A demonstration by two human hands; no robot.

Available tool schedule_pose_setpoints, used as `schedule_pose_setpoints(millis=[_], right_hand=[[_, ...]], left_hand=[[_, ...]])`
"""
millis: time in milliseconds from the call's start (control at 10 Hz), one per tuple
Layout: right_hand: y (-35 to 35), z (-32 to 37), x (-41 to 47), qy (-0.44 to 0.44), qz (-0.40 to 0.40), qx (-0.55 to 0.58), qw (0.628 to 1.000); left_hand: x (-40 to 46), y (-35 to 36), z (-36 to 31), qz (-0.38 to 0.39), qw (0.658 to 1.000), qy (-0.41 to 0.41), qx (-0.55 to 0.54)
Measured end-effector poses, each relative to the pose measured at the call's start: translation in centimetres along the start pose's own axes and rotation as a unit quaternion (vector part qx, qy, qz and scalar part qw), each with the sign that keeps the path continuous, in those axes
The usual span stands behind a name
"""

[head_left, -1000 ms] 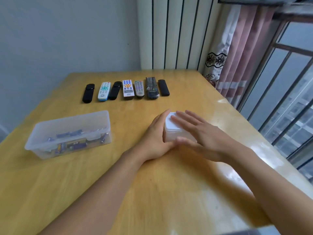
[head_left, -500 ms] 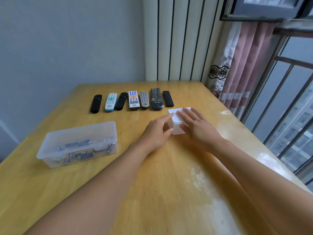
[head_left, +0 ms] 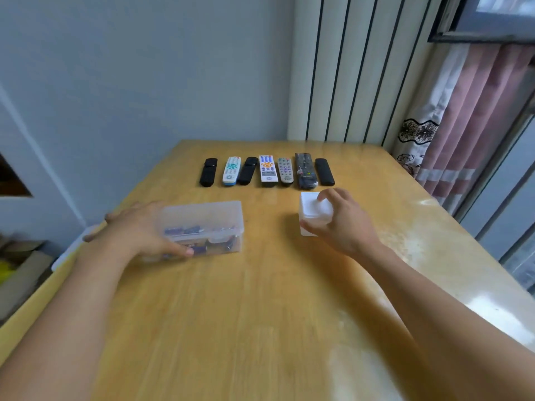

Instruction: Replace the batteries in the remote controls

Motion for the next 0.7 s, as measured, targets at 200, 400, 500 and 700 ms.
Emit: schedule_pose_setpoints(millis=[200, 400, 500, 700], right_hand=[[1.9, 2.2, 0.0, -0.048, 0.019, 0.090, 0.995], [-3.0, -5.3, -0.6, 0.013, -0.007, 0.109, 0.994], [-5.1, -7.8, -0.4, 0.031, 0.010, 0.094, 0.995], [-5.4, -9.5, 0.5, 0.014, 0.022, 0.082, 0.996]], left_hand=[[1.2, 1.8, -6.4, -0.085, 0.970, 0.166, -0.154], [4.3, 3.5, -17.2, -0.097, 0.947, 0.245, -0.183], [4.3, 4.3, -20.3, -0.125, 0.939, 0.241, -0.211], [4.4, 4.5, -21.2, -0.126, 0.936, 0.252, -0.212]])
Point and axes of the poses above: each hand's wrist, its own x-axis towards the middle knuckle, its own y-axis out of the palm, z = x × y, the point moved 8 cm from there along x, towards the middle knuckle, and after that the axes turned 10 degrees about z, right-handed, at the moved point
